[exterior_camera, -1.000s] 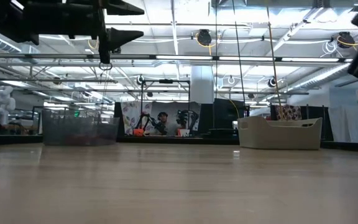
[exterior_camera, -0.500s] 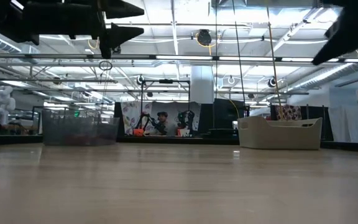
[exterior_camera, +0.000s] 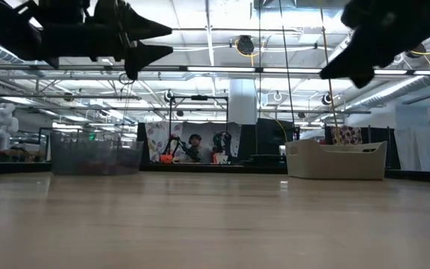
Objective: Sort produce into baskets
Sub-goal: Return to Home Position
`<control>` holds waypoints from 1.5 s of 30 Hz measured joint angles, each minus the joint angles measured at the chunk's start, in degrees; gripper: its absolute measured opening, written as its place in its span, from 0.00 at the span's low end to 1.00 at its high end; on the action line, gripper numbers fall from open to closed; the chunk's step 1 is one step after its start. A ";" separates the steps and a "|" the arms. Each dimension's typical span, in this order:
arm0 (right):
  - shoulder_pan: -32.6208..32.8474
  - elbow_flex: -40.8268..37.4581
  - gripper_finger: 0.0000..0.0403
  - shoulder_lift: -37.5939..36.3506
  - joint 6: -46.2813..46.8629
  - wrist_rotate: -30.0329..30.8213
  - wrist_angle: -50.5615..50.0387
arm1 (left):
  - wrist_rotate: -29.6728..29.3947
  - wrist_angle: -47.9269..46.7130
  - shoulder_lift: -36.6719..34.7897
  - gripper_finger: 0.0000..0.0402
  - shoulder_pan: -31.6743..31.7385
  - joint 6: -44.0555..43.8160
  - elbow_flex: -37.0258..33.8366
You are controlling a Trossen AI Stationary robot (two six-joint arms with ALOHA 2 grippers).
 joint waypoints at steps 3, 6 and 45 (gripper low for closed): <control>-5.16 0.00 0.00 1.52 -2.52 -4.59 2.38 | 2.89 -2.94 -1.42 0.59 3.20 -1.59 -0.02; -9.25 0.00 0.00 2.93 -3.79 -7.27 2.53 | 4.60 -9.73 -5.03 0.59 5.68 -2.80 -0.02; -17.37 -15.93 0.00 -39.52 -4.19 -2.44 -9.70 | -16.91 -44.02 -48.43 0.59 -3.96 -6.31 -11.91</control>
